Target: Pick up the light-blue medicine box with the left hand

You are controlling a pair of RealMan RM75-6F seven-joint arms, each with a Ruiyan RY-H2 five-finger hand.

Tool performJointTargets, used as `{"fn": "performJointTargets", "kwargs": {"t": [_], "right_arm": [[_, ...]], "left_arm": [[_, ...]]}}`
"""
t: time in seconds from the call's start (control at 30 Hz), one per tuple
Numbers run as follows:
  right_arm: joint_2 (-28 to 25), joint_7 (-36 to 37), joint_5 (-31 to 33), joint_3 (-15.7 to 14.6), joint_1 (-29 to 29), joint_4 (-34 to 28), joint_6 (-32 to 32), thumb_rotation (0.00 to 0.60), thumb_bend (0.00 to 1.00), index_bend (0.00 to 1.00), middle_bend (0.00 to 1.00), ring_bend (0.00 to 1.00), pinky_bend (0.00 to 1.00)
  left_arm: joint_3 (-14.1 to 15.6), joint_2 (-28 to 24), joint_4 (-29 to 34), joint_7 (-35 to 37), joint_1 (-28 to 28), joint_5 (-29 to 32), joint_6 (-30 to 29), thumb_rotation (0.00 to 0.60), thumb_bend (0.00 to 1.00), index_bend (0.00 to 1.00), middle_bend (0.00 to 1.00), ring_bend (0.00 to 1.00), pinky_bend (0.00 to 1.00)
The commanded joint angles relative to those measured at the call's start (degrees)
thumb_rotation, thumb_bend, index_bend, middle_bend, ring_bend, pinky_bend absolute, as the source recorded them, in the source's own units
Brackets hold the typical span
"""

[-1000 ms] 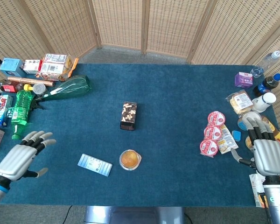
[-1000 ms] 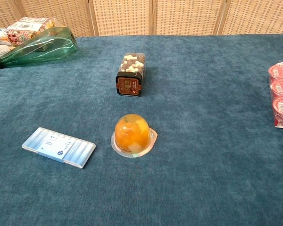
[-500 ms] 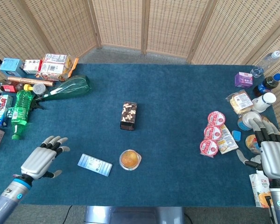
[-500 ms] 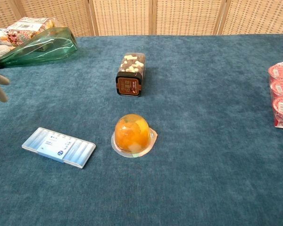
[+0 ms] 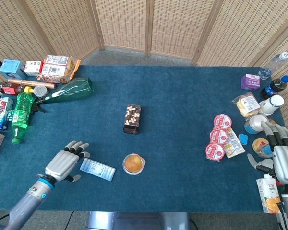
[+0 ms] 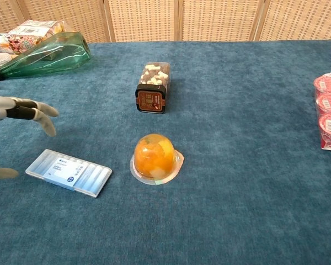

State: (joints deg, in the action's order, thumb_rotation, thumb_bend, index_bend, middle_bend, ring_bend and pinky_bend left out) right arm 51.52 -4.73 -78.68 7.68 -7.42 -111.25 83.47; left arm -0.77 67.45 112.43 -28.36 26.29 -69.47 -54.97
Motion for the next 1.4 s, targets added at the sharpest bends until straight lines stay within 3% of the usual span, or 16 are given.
{"fn": "performJointTargets", "kwargs": {"t": [0.03,0.57,0.97,1.17,1.4], "right_arm": [[-0.1,0.5,0.0,0.1,0.1,0.3,0.1,0.491,0.32,0.0,0.0,0.0,0.0],[-0.4,2.9,0.1,0.3,1.1,1.7,1.1,0.49,0.32,0.0,0.0,0.0,0.0],[-0.3,5.3,-0.7,0.3,2.2,2.7,2.4,0.495,0.32,0.0,0.0,0.0,0.0],[-0.4,5.4,-1.0,0.5,2.4,2.5,2.8,0.499,0.32,0.0,0.0,0.0,0.0],[0.4,5.6,-0.8,0.5,2.2,2.7,2.1,0.498,0.32,0.0,0.0,0.0,0.0]], "left_arm": [[0.1,2.4,-1.1,-2.6,1.2,1.9,-0.3,0.6,0.27,0.26,0.02,0.0,0.0],[0.5,10.5,-4.4,-8.4,5.8,8.6,0.0,0.6,0.27,0.28,0.03,0.0,0.0],[1.8,12.3,-5.6,-8.6,7.1,9.0,-1.2,0.6,0.27,0.58,0.13,0.0,0.0],[1.1,9.9,-3.8,-5.0,6.9,7.4,-2.3,0.6,0.27,0.64,0.17,0.0,0.0],[-1.0,2.5,0.7,2.6,6.0,3.1,-4.4,0.6,0.27,0.64,0.18,0.0,0.0]]}}
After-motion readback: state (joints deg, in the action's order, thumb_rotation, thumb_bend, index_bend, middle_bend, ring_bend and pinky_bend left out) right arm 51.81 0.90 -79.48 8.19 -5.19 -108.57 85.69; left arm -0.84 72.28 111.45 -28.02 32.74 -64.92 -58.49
